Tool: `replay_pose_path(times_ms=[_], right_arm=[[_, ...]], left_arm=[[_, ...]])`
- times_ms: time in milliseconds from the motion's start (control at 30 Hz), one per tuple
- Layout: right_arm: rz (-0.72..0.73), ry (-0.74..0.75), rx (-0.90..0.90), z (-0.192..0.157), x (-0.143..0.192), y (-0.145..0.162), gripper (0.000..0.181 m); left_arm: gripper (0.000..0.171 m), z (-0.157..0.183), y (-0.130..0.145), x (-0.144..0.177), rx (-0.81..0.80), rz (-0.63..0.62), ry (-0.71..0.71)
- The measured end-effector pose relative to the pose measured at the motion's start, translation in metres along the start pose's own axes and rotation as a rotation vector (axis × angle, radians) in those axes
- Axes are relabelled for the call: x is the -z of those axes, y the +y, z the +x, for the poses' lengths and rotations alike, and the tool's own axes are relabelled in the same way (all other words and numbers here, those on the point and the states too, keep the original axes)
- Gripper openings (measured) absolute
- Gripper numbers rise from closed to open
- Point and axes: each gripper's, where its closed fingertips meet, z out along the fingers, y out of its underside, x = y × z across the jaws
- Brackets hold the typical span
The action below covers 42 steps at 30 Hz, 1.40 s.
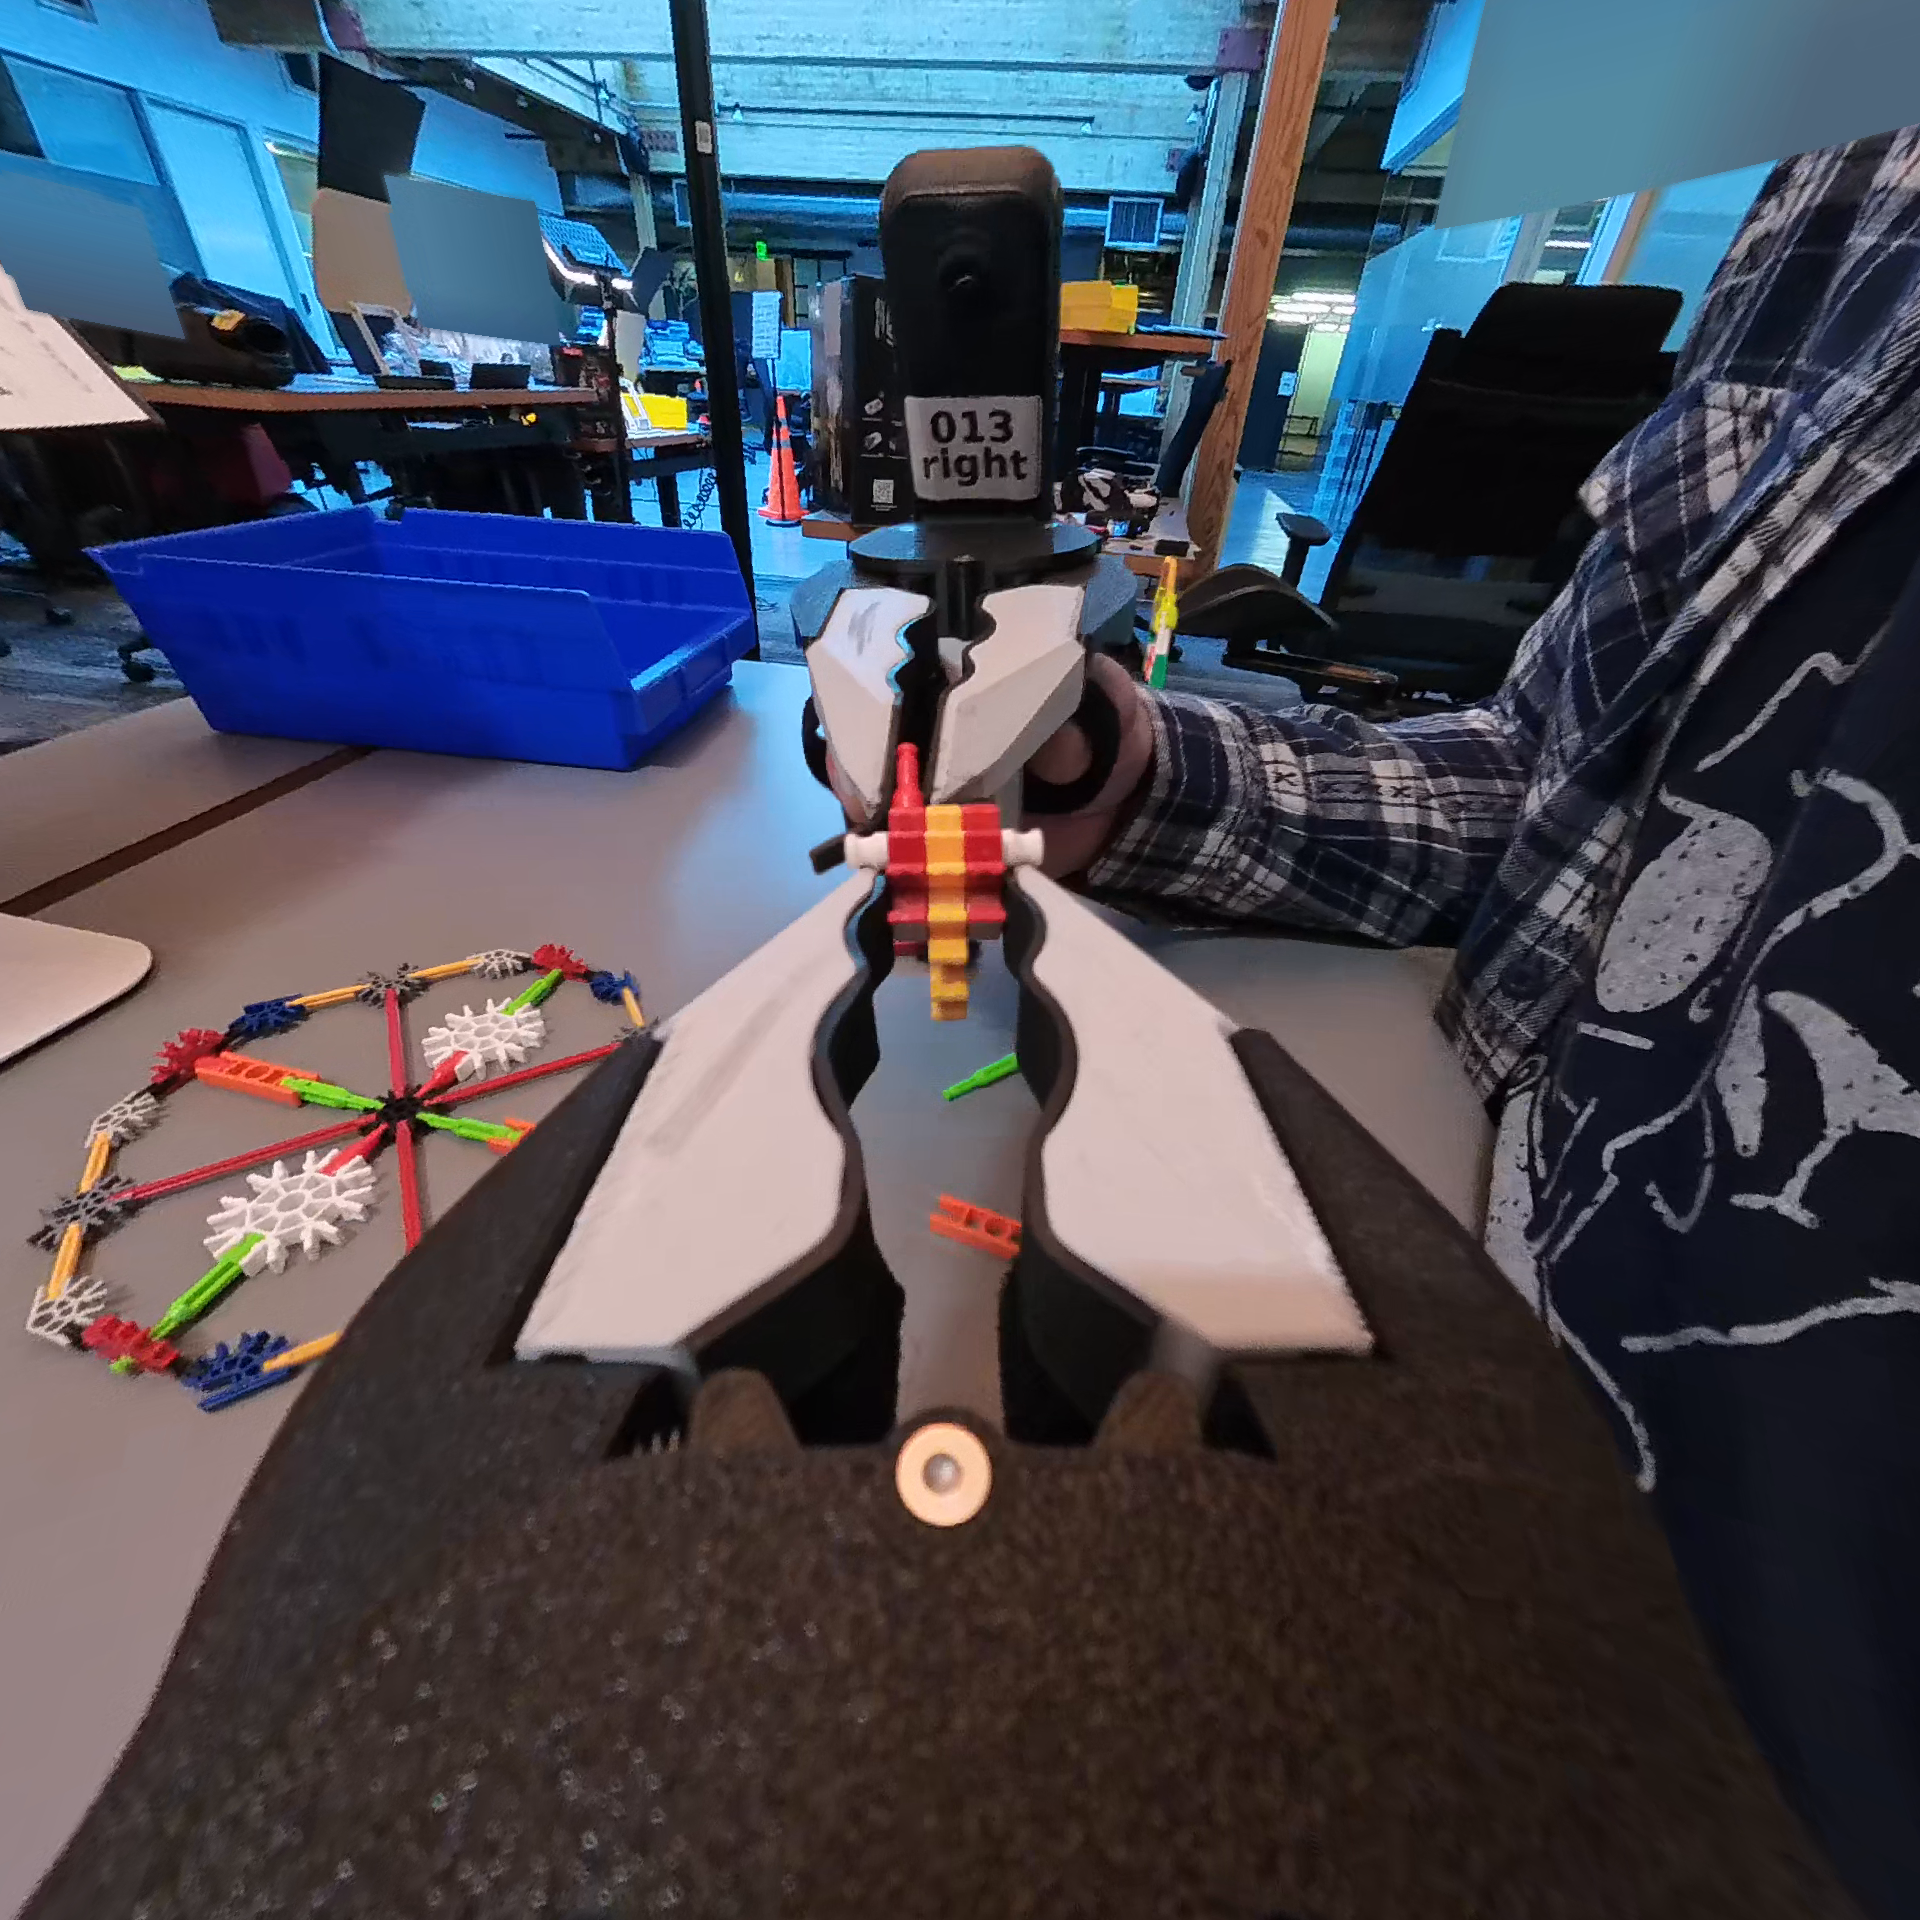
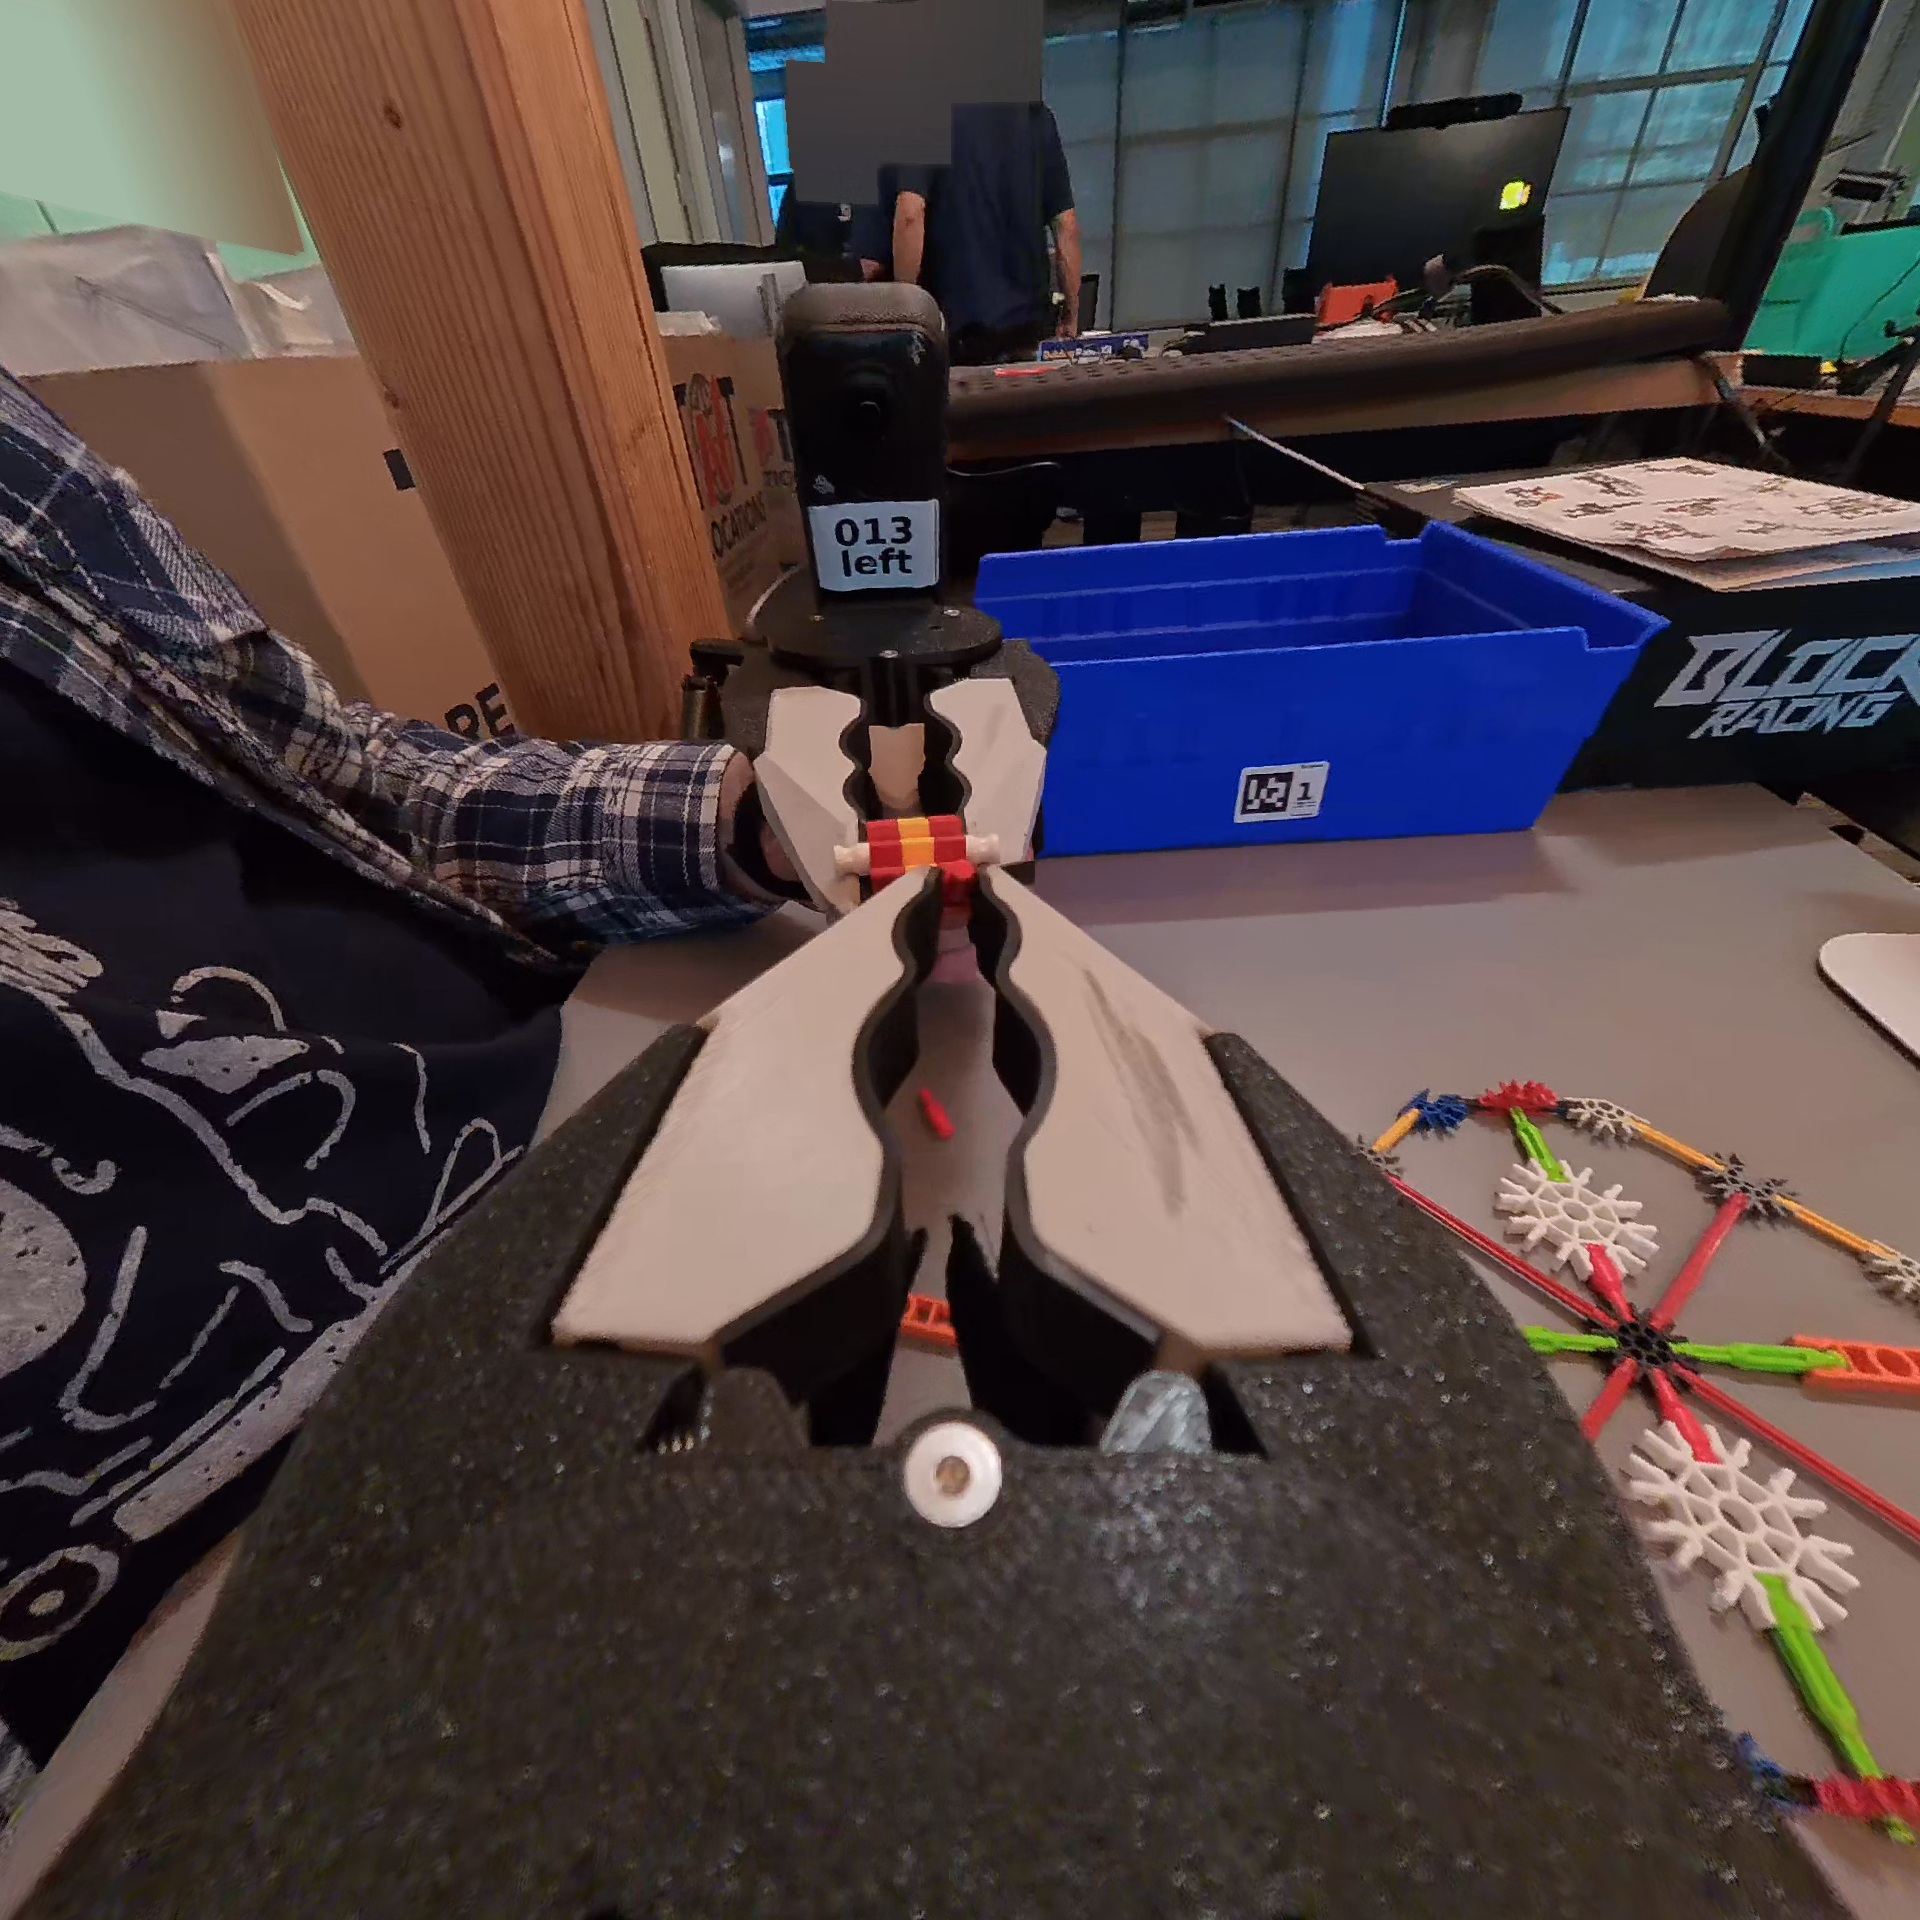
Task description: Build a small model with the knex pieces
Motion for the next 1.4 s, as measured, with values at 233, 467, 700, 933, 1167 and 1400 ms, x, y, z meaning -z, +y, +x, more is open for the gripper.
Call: replay_pose_path(times_ms=[233, 467, 700, 933, 1167, 1400], right_arm=[[-0.034, -0.01, -0.027, 0.001, 0.001, 0.005, 0.004], [-0.037, -0.007, -0.034, 0.003, 0.001, 0.007, 0.004], [-0.075, 0.011, -0.005, 0.004, -0.001, 0.012, 0.004], [-0.109, 0.032, 0.064, 0.0, -0.002, 0.012, 0.004], [-0.093, 0.015, 0.115, -0.009, 0.001, 0.002, 0.004], [-0.113, -0.06, 0.12, -0.022, 0.001, 0.007, 0.004]], left_arm=[[0.018, -0.001, 0.004, -0.001, -0.011, -0.017, -0.006], [0.018, -0.002, 0.007, -0.002, 0.012, 0.007, 0.013], [0.019, -0.004, 0.013, 0.0, -0.025, -0.033, -0.002], [0.018, -0.002, 0.013, 0.001, -0.113, -0.086, -0.034], [0.018, 0.007, 0.002, 0.0, -0.179, -0.078, -0.04], [0.018, 0.019, 0.009, 0.003, -0.24, -0.17, -0.003]])
